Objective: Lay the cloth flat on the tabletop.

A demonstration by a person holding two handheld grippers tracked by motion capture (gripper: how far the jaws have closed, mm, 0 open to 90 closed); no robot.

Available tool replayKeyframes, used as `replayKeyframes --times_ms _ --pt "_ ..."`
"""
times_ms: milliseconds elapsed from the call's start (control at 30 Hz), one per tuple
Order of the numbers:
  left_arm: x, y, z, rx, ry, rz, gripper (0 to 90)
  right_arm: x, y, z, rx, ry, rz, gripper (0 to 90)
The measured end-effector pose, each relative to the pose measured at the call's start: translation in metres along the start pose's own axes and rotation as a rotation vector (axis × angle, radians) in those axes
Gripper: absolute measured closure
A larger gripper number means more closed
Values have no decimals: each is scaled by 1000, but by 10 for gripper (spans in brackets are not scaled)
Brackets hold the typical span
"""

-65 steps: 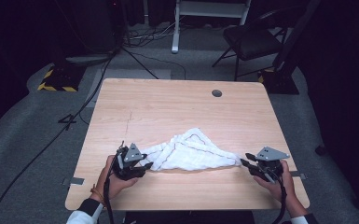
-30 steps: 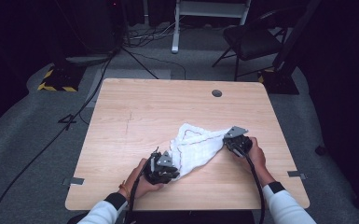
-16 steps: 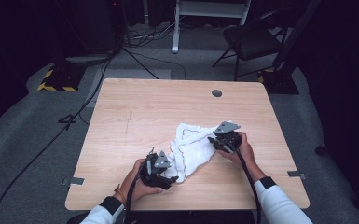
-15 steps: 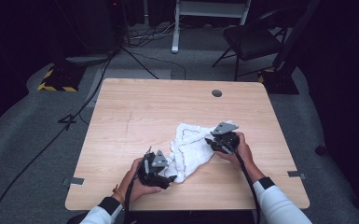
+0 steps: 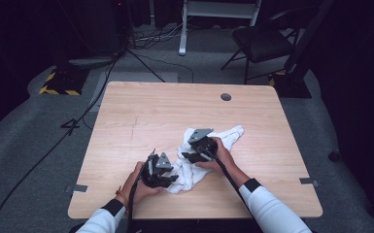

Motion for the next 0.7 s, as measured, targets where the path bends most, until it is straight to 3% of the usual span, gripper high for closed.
replayKeyframes --times_ms 100,167,267,333,533,700 --pt "3 -1 -1 -4 -18 -3 655 -1 -2 12 35 17 30 509" --pt "3 -1 -1 -9 -20 -8 664 -1 -2 13 27 27 33 540" --pt "2 -1 -1 -4 -12 0 672 -3 -3 10 32 10 18 731" --pt "2 -1 -1 -5 -13 -1 678 -3 -5 4 23 -7 13 798" --pt "0 -1 -1 -1 -13 0 680 -3 -6 -18 -43 -32 15 773" --pt "-7 0 -1 9 -37 12 691 -5 -11 -33 -71 -64 19 796"
Point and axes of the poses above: each handheld gripper's, and its own axes: z roughly forward along the jaws, y roughly out of its top, x roughly to its left, the point moved 4 cm from there along z, roughly forward along the jaws, and after that the axes turned 1 degree about -z, right-handed, at the moved point
